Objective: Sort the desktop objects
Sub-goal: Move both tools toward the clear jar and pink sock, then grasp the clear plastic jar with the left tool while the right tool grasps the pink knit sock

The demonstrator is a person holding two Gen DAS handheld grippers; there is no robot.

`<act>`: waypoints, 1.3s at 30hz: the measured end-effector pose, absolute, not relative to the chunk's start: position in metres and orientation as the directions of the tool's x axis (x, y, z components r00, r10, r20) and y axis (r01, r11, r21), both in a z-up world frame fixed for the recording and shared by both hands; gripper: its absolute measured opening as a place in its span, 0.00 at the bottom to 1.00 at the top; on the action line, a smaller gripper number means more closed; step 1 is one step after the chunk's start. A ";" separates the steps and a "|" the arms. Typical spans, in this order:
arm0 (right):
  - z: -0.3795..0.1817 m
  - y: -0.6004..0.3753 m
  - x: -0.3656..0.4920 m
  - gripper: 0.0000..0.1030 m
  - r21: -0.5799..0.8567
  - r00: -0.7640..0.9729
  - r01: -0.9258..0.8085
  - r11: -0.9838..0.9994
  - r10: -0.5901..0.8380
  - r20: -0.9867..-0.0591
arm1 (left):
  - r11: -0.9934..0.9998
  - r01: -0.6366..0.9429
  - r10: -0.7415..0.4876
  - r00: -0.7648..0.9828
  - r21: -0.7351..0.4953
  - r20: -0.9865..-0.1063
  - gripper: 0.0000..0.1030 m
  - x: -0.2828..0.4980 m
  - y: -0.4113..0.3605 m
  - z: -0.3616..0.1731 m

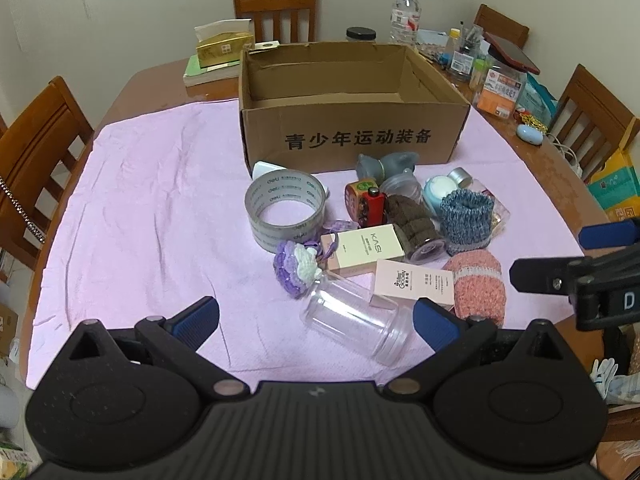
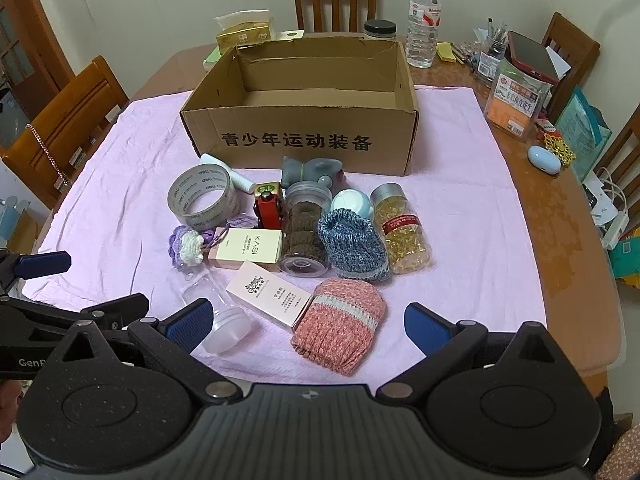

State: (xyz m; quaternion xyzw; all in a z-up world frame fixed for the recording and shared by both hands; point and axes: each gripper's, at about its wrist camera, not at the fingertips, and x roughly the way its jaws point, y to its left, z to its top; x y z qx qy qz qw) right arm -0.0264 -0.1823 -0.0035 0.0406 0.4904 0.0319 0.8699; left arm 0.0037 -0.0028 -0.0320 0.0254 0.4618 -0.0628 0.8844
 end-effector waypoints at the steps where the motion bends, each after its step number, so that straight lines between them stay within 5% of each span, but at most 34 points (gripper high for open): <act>1: -0.005 -0.183 -0.027 1.00 0.102 0.524 -0.020 0.995 0.097 -0.846 | 0.990 0.142 -0.092 0.572 -0.012 -0.815 0.99 0.003 -0.003 -0.034; 21: -0.046 -0.188 -0.038 1.00 0.063 0.559 -0.158 0.985 0.142 -0.817 | 0.895 0.443 -0.300 0.521 -0.047 -0.799 0.99 0.018 -0.016 -0.088; 39: -0.068 -0.186 -0.034 1.00 0.057 0.526 -0.139 0.989 0.122 -0.842 | 0.818 0.573 -0.360 0.459 -0.038 -0.812 0.99 0.038 -0.014 -0.114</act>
